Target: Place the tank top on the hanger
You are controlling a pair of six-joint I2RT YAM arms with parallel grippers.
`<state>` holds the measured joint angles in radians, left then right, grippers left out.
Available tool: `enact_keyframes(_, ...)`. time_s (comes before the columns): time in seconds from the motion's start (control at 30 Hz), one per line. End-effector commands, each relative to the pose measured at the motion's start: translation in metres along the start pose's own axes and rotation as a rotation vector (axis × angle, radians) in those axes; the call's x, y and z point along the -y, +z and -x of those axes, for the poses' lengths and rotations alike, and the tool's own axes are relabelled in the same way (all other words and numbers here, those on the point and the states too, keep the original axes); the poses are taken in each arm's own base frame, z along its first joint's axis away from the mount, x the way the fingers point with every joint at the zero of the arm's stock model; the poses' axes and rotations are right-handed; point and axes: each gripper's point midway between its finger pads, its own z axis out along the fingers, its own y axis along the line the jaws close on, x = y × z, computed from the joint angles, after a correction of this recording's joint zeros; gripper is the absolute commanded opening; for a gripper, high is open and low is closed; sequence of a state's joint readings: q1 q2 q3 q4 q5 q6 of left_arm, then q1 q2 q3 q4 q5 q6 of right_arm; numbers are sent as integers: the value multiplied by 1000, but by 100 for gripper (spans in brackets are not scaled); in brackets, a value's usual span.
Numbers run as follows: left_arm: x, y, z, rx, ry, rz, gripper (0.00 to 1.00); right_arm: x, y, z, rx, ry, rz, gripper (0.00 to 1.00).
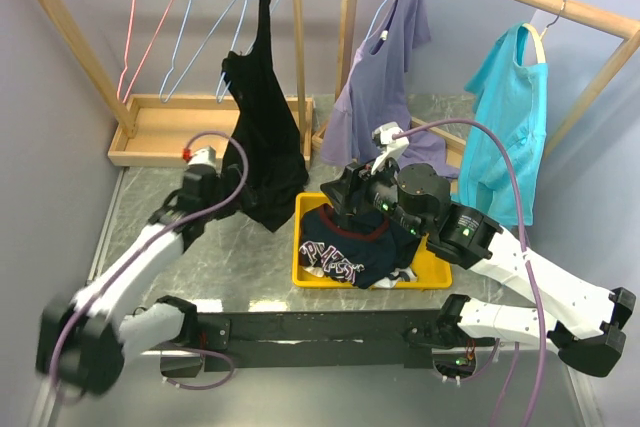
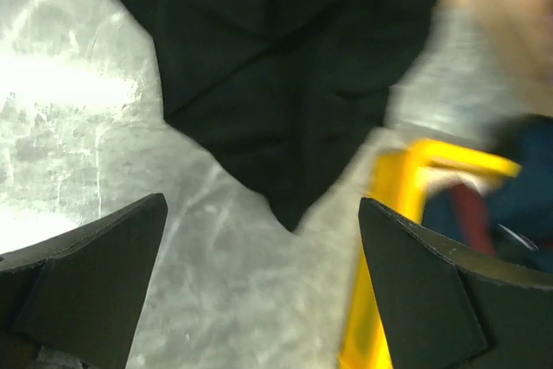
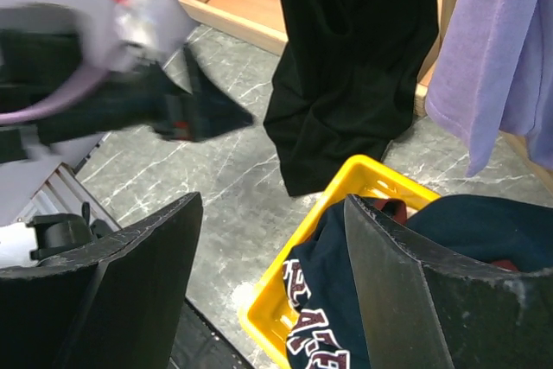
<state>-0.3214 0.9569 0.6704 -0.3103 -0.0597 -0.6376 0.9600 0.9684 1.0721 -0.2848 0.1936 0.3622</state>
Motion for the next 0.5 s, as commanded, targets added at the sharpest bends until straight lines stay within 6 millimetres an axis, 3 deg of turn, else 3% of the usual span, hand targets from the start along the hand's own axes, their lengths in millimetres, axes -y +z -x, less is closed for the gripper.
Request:
enact_keyframes(0.0, 18, 51, 24, 91, -95, 23, 99, -5, 0, 4, 29, 15, 21, 75)
enact_keyframes(0.03, 17, 60, 22, 89, -71, 60, 100, -4, 0, 3, 26, 15, 17, 76)
enact_keyframes(0.07, 9, 78, 7, 54, -35, 142, 99, -4, 0, 2, 23, 14, 17, 76)
enact_keyframes(0.1, 15, 86, 12, 53, -26, 150, 100, -4, -1, 2, 22, 15, 15, 76)
enact_keyframes(0.23, 15, 117, -10, 14, 38, 203, 99, -1, -3, 3, 31, 16, 5, 76)
enact_keyframes(0.47, 9, 142, -31, -20, 112, 273, 99, -2, -5, 5, 38, 19, 8, 76)
